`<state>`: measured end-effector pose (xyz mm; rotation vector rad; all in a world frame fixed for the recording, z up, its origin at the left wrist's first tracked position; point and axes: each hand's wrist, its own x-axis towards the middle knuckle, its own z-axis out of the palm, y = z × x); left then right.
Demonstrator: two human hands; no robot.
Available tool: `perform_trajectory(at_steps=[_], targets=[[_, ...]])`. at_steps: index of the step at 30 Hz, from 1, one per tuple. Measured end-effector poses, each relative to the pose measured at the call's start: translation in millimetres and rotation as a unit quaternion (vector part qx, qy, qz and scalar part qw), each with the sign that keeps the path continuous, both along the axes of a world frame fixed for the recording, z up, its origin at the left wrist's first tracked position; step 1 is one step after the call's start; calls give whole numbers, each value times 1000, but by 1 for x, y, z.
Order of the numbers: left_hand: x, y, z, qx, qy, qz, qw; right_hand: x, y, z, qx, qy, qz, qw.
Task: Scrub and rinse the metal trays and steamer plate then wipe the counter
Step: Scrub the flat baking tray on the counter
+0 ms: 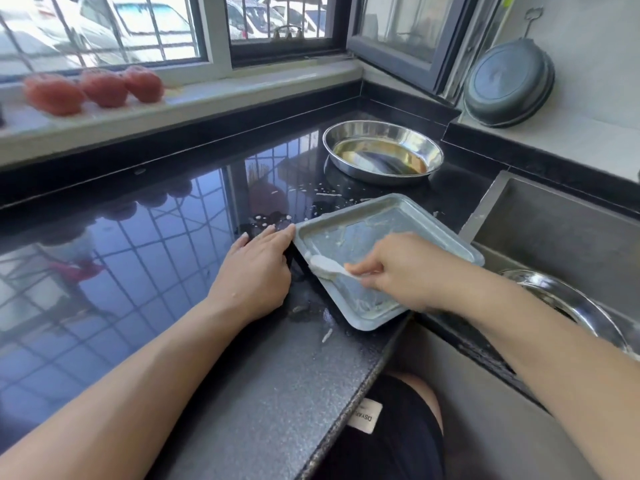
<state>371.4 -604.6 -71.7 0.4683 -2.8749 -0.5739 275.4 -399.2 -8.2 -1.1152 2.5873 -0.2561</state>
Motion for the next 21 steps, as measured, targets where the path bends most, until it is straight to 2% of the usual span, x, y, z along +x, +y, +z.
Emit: perform_trajectory(at_steps=[5,10,13,17,21], targets=[[-1,-1,-7,-25,4,-9,1000,16,47,17,62,-73,15,995],[0,4,-10,-74,11,-17,997,17,20,5,-19,0,-13,1000],[0,7,-11,-105,12,-26,994,33,24,1,-31,25,9,999],[-2,5,-10,-117,8,-33,993,55,69,2,-19,39,31,999],[-4,7,-10,-106,4,-29,994,21,103,8,60,102,-68,991]])
